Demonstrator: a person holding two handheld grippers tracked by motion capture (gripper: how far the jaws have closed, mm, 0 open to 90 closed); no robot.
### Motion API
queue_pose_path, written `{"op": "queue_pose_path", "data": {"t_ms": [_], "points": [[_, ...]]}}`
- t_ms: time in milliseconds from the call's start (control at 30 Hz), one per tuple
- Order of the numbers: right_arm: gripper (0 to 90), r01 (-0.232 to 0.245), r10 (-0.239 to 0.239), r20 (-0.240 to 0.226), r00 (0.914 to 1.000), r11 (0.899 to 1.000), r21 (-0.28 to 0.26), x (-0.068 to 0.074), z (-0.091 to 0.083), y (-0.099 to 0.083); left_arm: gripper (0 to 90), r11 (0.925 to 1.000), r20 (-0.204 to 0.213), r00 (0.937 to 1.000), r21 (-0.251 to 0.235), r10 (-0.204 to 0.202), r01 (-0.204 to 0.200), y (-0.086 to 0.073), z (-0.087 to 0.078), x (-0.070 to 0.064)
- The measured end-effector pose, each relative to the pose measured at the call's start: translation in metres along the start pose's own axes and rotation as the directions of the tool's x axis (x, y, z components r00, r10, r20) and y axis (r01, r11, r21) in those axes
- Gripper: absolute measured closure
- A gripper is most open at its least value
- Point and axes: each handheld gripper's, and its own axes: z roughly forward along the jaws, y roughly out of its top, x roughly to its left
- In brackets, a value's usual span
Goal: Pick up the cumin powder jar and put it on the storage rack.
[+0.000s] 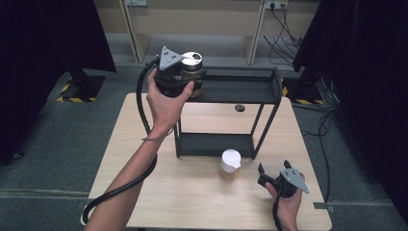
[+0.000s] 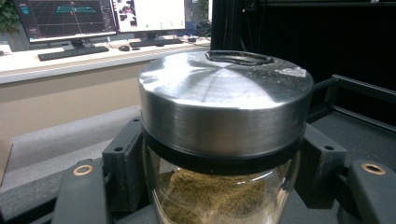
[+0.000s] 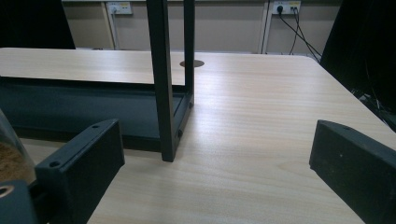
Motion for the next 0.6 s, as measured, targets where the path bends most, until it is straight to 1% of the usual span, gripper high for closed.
{"op": "queue_pose_path", "data": {"t_ms": [100, 133, 167, 200, 233, 267, 333, 367, 433, 467, 567, 600], "points": [[3.3, -0.001, 0.001, 0.000, 1.0000, 1.000, 0.000, 0.000, 0.000, 0.000, 30.0, 0.9999, 0.002, 1.0000, -0.007, -0.008, 0.008, -0.001, 0.000, 0.000], [3.3, -0.001, 0.001, -0.001, 1.0000, 1.000, 0.000, 0.000, 0.000, 0.000, 27.2, 0.9998, -0.002, 0.9998, -0.011, -0.018, 0.018, -0.002, 0.001, 0.000], [3.3, -0.002, 0.002, -0.001, 1.0000, 1.000, -0.001, 0.000, 0.000, 0.000, 21.3, 0.9994, -0.021, 0.9994, -0.018, -0.029, 0.029, -0.003, 0.001, -0.003], [3.3, -0.002, 0.002, -0.001, 1.0000, 1.000, -0.001, 0.000, 0.000, 0.000, 13.0, 0.9990, -0.044, 0.9985, -0.031, -0.033, 0.032, -0.005, 0.001, -0.007], [3.3, -0.002, 0.002, -0.001, 1.0000, 1.000, -0.001, 0.000, 0.000, 0.000, 7.3, 0.9987, -0.053, 0.9981, -0.041, -0.031, 0.029, -0.007, 0.001, -0.008], [3.3, -0.002, 0.002, -0.001, 1.0000, 1.000, -0.002, 0.000, 0.000, 0.000, 4.5, 0.9981, -0.055, 0.9981, -0.058, -0.025, 0.022, -0.010, 0.001, -0.008], [3.3, -0.002, 0.002, -0.001, 1.0000, 1.000, -0.001, 0.000, 0.000, 0.000, 1.7, 0.9967, -0.058, 0.9982, -0.081, -0.012, 0.008, -0.013, 0.000, -0.009], [3.3, -0.001, 0.001, -0.001, 1.0000, 1.000, -0.001, 0.000, 0.000, 0.000, 1.0, 0.9959, -0.057, 0.9983, -0.090, 0.002, -0.007, -0.015, -0.001, -0.010], [3.3, 0.000, 0.000, -0.001, 1.0000, 1.000, -0.002, 0.000, 0.000, 0.000, 0.8, 0.9943, -0.056, 0.9982, -0.103, 0.022, -0.028, -0.017, -0.003, -0.011], [3.3, 0.000, 0.000, -0.001, 1.0000, 1.000, -0.002, 0.000, 0.000, 0.000, 0.8, 0.9940, -0.056, 0.9981, -0.104, 0.027, -0.032, -0.017, -0.003, -0.012], [3.3, 0.001, -0.001, -0.001, 1.0000, 1.000, -0.001, 0.000, 0.000, 0.000, 0.6, 0.9908, -0.049, 0.9983, -0.130, 0.033, -0.039, -0.021, -0.007, -0.014], [3.3, 0.001, -0.001, -0.001, 1.0000, 1.000, -0.002, 0.000, 0.000, 0.000, 0.3, 0.9896, -0.055, 0.9977, -0.136, 0.041, -0.048, -0.023, -0.008, -0.016]]}}
